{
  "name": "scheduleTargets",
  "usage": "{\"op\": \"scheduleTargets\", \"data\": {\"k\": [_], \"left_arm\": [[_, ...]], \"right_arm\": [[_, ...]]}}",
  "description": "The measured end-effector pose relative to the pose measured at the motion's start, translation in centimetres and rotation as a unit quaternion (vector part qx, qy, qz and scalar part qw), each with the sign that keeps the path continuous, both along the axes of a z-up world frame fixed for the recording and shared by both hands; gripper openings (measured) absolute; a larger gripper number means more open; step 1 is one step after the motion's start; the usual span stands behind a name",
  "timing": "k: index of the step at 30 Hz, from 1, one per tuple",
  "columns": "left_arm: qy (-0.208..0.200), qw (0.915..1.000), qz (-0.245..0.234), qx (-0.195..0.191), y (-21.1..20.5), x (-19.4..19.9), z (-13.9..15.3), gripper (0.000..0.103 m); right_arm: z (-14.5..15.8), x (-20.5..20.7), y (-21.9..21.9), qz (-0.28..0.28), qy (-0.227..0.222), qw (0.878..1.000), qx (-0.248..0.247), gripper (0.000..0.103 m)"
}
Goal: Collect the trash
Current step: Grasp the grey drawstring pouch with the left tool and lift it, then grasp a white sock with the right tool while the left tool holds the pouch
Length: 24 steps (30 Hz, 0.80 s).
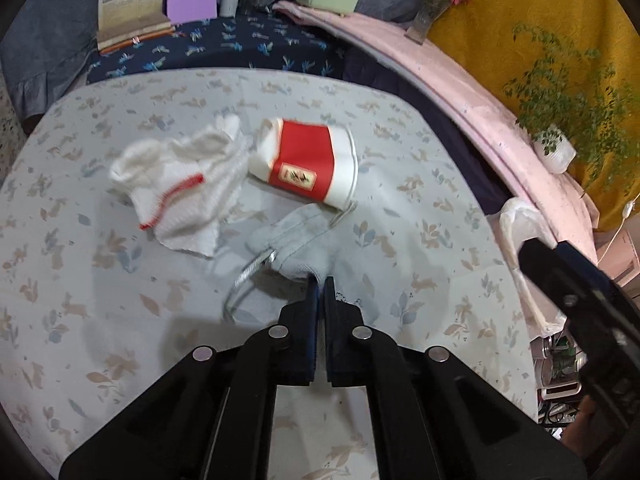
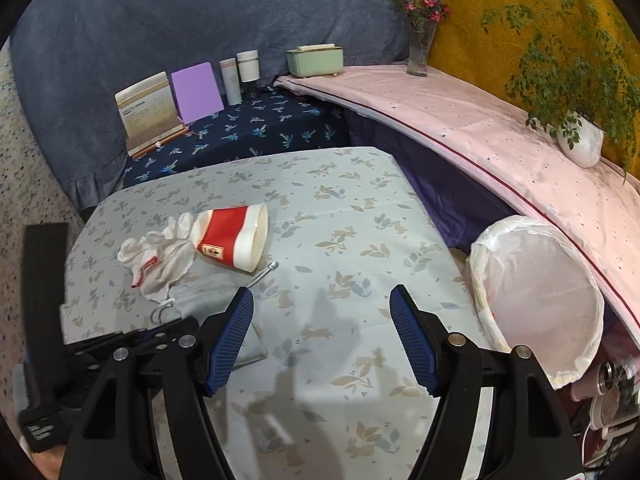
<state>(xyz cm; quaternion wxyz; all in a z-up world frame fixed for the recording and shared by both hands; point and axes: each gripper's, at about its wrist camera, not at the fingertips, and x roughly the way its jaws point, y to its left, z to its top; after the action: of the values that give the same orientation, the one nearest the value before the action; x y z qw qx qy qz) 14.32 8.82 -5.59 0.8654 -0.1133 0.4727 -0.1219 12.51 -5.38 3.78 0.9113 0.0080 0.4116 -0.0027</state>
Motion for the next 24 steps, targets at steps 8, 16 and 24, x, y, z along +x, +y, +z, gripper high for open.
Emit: {"op": "scheduleTargets", "data": {"k": [8,16,24], "left_arm": [[-0.05,0.9977,0.043,-0.014,5.0,-1.2,3.7,0.002],[-0.076,0.9915,0.103,-0.022,10.5,-1.6,5.7,0.002],[-0.084,0.9843,0.153,-0.024,15.4,-1.5,6.0,0.002]], "right_arm": [[0.4,0.9,2.8,0.025,-0.002,1.0,0.003,0.068],[0.5,2.0,5.2,0.052,-0.002,0.999,0.013,0.068],[-1.1,4.1,9.7,0.1,0.023,0.994,0.039,0.068]]}}
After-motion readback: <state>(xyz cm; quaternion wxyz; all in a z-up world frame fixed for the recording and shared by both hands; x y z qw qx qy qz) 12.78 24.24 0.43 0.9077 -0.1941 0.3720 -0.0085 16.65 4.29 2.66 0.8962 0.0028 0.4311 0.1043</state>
